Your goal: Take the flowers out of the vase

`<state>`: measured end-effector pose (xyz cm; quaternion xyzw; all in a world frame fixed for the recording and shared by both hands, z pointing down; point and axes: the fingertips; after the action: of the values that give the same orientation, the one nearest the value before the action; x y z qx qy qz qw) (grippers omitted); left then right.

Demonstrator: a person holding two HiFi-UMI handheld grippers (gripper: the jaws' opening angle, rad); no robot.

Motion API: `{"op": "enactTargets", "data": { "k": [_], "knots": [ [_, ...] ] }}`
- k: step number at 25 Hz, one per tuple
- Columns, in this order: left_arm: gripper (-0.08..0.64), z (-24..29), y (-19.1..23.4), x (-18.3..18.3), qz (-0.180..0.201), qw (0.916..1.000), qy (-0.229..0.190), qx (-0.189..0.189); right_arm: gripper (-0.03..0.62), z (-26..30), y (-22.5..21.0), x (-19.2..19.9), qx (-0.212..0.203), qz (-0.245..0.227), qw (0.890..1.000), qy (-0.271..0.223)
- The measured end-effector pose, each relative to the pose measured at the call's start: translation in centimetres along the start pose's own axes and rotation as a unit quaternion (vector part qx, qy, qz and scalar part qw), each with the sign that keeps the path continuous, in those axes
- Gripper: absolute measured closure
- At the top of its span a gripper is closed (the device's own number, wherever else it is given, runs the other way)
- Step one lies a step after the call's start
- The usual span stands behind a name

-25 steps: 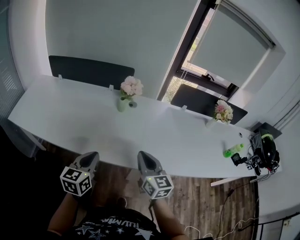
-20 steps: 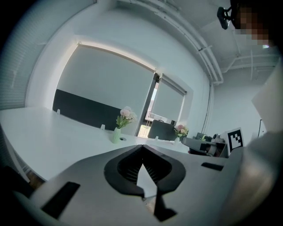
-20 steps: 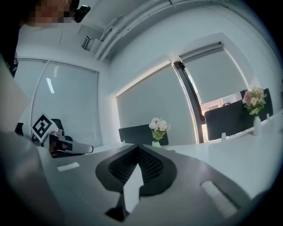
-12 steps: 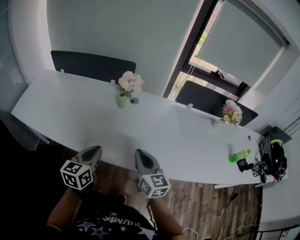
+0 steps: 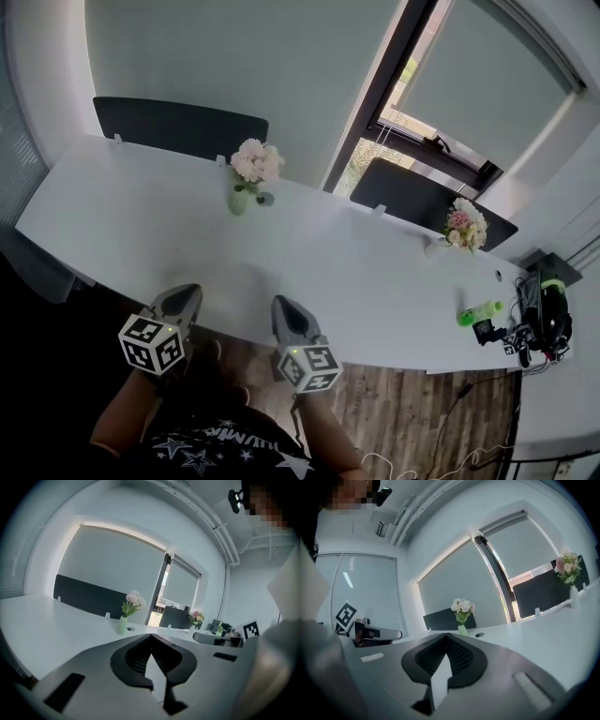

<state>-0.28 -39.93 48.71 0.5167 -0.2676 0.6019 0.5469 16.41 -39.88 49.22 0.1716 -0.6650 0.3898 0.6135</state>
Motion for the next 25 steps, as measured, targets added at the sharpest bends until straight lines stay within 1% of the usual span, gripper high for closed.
{"op": "enactTargets", "data": {
  "k": [5,10,13,16,21,25],
  "knots": [
    [0.552,3.0,0.3,-1.9,-0.002,0.9999,-0.01,0.014,0.59,1.5,-1.5,-2.0,0.013,-0.009,1.0,-0.01],
    [0.552,5.9,1.0,-4.3,0.014,0.9992,-0.023,0.029,0.59,4.1,-3.3,-3.3,0.021,-0.013,1.0,-0.012],
    [0.552,7.4,2.6,-5.4,0.022,0.999,-0.027,0.03,0.59,6.6,-4.0,-3.4,0.021,-0.005,1.0,-0.008],
    [0.552,9.2,4.7,-6.5,0.021,0.9991,-0.025,0.027,0.591,9.6,-4.6,-3.6,0.016,0.006,1.0,-0.003],
    [0.552,11.6,7.9,-9.2,0.026,0.9987,-0.032,0.029,0.589,13.8,-5.4,-4.6,0.003,0.028,0.999,-0.038],
    [0.552,13.8,9.9,-10.5,0.037,0.9982,-0.029,0.036,0.589,16.5,-6.4,-4.7,0.013,0.032,0.999,-0.032]
  ]
}}
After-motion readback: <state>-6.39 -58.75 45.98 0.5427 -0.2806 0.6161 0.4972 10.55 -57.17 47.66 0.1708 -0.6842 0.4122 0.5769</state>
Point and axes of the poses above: the fingertips, and each gripper's own axes: z forward along the fingers, y to its left, x out of its underside, and after that the axes turned 11 degrees about -x, right-handed
